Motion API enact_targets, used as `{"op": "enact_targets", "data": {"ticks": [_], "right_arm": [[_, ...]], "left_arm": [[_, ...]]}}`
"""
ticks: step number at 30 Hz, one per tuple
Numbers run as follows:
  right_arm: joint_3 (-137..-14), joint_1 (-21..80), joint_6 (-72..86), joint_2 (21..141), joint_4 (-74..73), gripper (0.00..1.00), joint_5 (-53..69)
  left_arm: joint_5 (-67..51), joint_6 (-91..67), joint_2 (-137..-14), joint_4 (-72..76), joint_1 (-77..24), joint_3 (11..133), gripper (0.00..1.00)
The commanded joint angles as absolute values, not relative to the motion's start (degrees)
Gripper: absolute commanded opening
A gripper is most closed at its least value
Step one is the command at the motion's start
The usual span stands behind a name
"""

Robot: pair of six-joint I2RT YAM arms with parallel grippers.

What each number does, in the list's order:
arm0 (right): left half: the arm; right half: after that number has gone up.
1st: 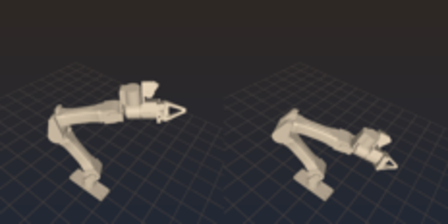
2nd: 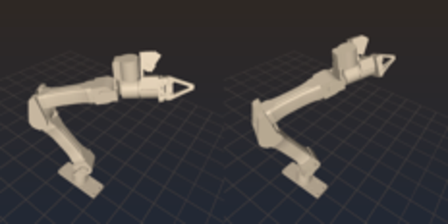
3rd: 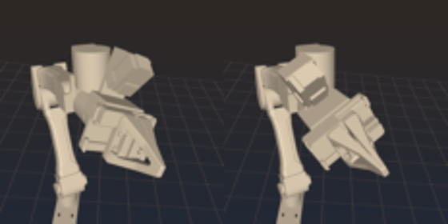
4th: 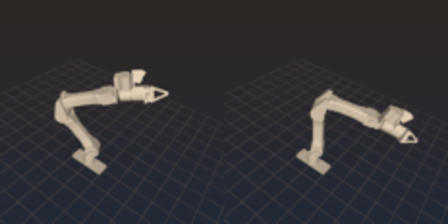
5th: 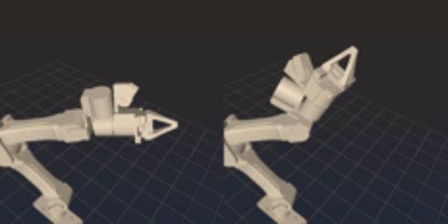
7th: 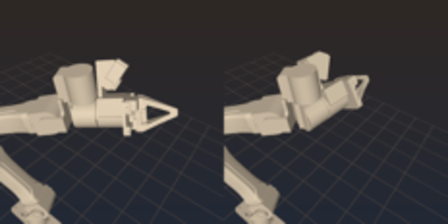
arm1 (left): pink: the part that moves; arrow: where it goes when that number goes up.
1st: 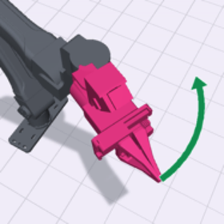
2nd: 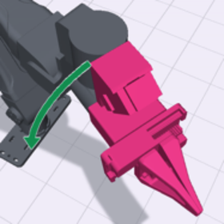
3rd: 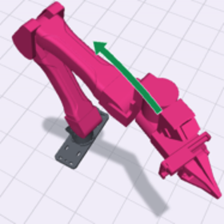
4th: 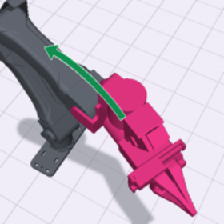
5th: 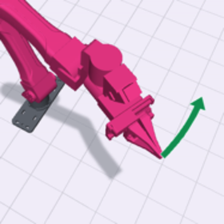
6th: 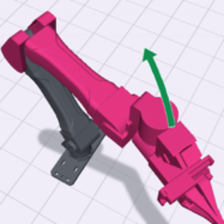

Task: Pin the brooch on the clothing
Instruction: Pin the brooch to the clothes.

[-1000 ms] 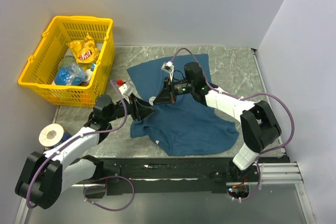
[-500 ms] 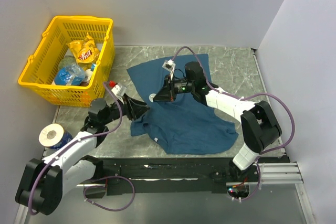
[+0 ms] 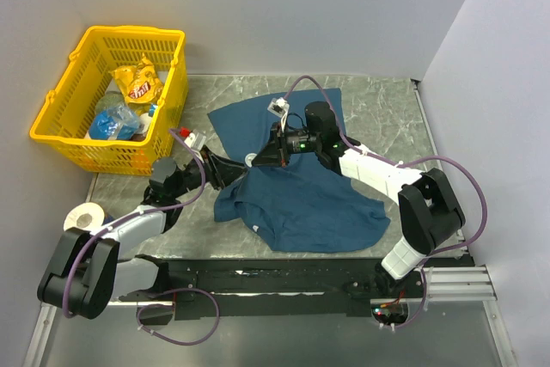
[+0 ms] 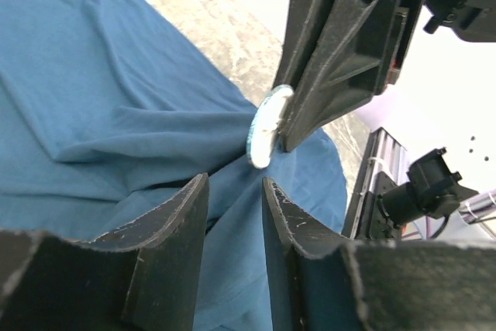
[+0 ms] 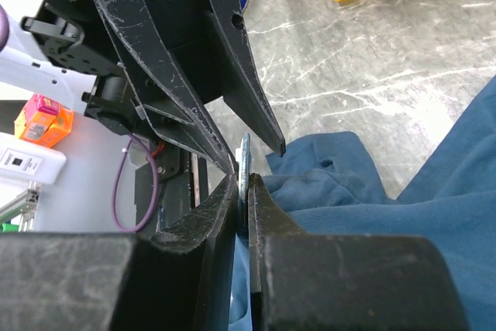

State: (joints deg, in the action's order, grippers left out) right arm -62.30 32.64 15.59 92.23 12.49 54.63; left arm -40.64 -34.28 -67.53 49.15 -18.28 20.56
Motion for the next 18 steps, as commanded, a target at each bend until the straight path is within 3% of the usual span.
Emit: {"op": "enact_targets", "data": {"ticks": [1, 5, 12, 18], "right_arm": [[-62.1, 32.3, 15.3, 88.6, 15.5, 0.0, 54.6], [-62.1, 32.3, 15.7, 88.8, 15.7, 0.0, 54.8], [-62.1, 32.3, 15.6, 88.6, 15.7, 0.0, 55.0], [-61.9, 32.3, 15.7, 88.8, 15.7, 0.0, 55.1]], "left_arm": [[-44.0, -36.8, -67.7, 58.0, -18.1, 21.4, 0.39], [-43.3, -36.0, -67.4, 56.6, -18.2, 22.1, 0.42], [-44.6, -37.8, -70.8, 59.8, -18.1, 23.1, 0.35], [-44.5, -37.6, -71.9, 59.6, -18.2, 25.2, 0.39]]}}
